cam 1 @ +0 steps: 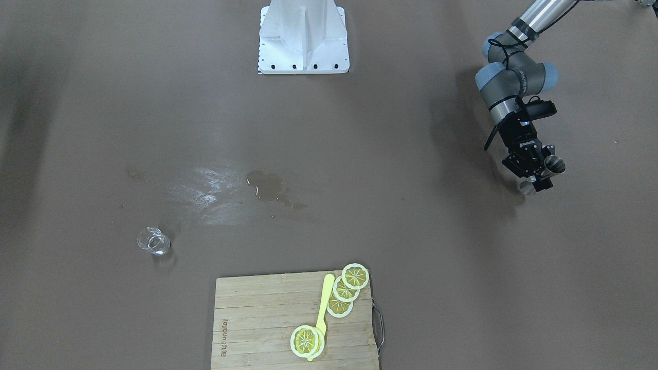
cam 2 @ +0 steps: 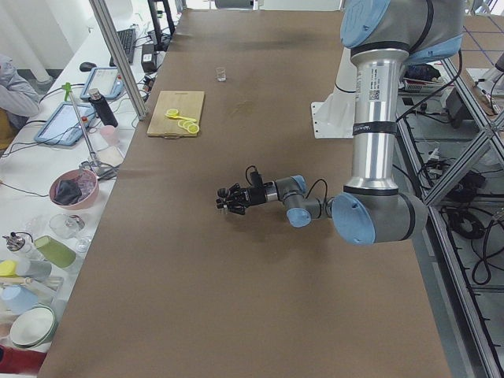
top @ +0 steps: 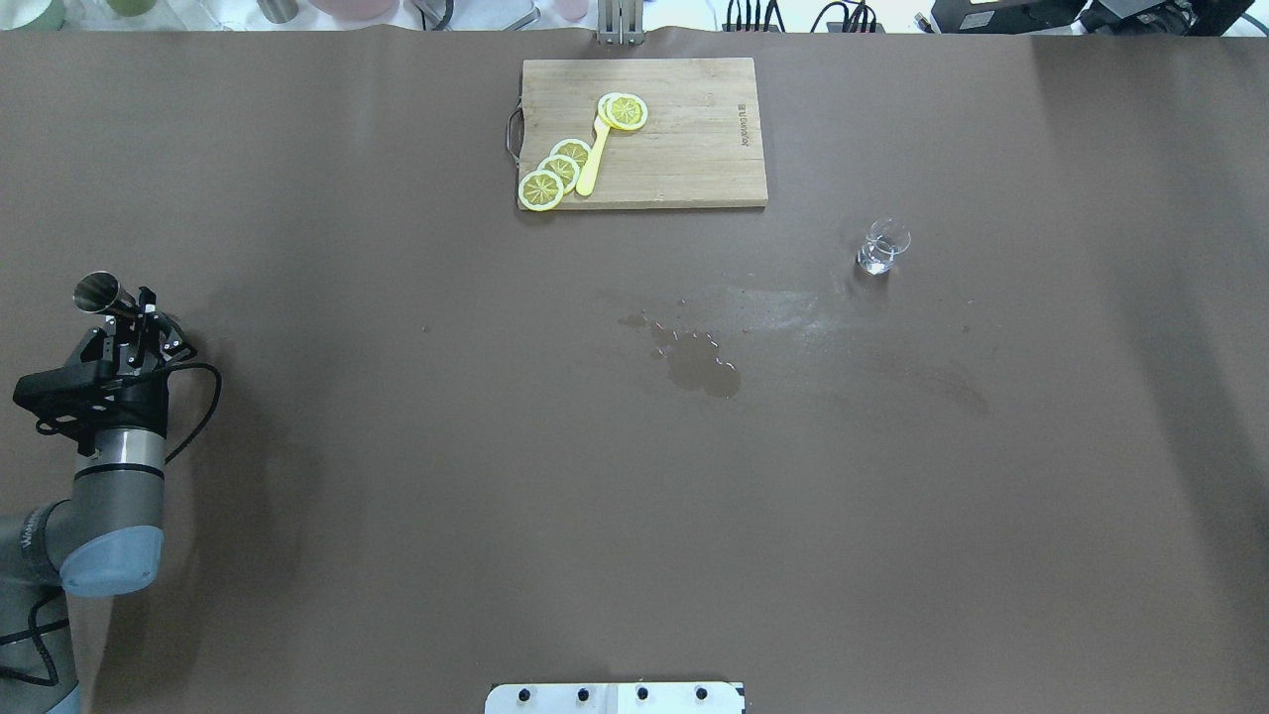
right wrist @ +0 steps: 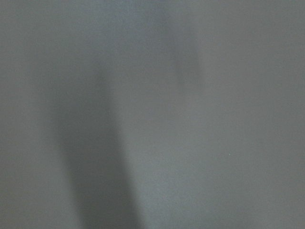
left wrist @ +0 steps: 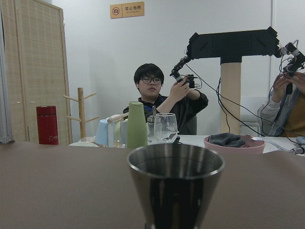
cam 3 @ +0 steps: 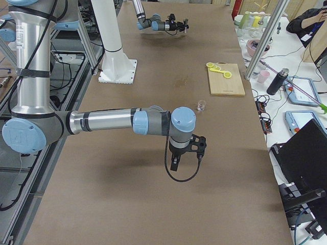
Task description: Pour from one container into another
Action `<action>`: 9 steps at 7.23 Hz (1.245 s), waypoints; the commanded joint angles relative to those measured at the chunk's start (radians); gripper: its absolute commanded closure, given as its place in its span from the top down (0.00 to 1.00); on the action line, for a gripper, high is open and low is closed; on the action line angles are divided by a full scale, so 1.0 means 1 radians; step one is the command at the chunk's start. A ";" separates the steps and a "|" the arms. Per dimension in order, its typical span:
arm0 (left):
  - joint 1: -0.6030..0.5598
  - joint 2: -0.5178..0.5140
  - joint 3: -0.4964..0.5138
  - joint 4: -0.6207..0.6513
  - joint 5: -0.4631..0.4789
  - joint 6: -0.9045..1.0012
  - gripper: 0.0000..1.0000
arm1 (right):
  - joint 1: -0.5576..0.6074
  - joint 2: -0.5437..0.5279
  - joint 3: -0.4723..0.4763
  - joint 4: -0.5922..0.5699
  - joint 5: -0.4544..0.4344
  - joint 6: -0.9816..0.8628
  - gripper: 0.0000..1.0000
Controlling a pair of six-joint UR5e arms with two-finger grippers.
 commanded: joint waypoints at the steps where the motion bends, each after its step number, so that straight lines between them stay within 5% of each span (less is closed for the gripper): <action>1: 0.001 -0.027 0.023 0.002 -0.028 -0.008 0.02 | 0.000 -0.007 -0.005 0.003 -0.001 0.004 1.00; 3: 0.002 -0.030 0.023 0.001 -0.030 -0.009 0.07 | 0.000 -0.007 -0.008 0.003 -0.005 0.007 1.00; 4: 0.004 -0.032 0.021 0.001 -0.030 -0.009 0.18 | 0.000 -0.007 -0.006 0.003 -0.002 0.007 1.00; 5: 0.005 -0.030 0.018 0.001 -0.031 -0.009 0.54 | 0.000 -0.007 -0.002 0.003 -0.002 0.007 1.00; 6: 0.006 -0.030 0.015 0.001 -0.036 -0.008 0.69 | 0.000 -0.006 -0.003 0.003 -0.002 0.009 1.00; 7: 0.007 -0.030 0.014 0.002 -0.036 -0.003 0.98 | 0.000 -0.007 0.000 0.003 -0.001 0.009 1.00; 9: 0.013 -0.021 -0.020 0.004 -0.030 0.003 0.98 | 0.000 -0.007 -0.003 0.003 -0.002 0.006 1.00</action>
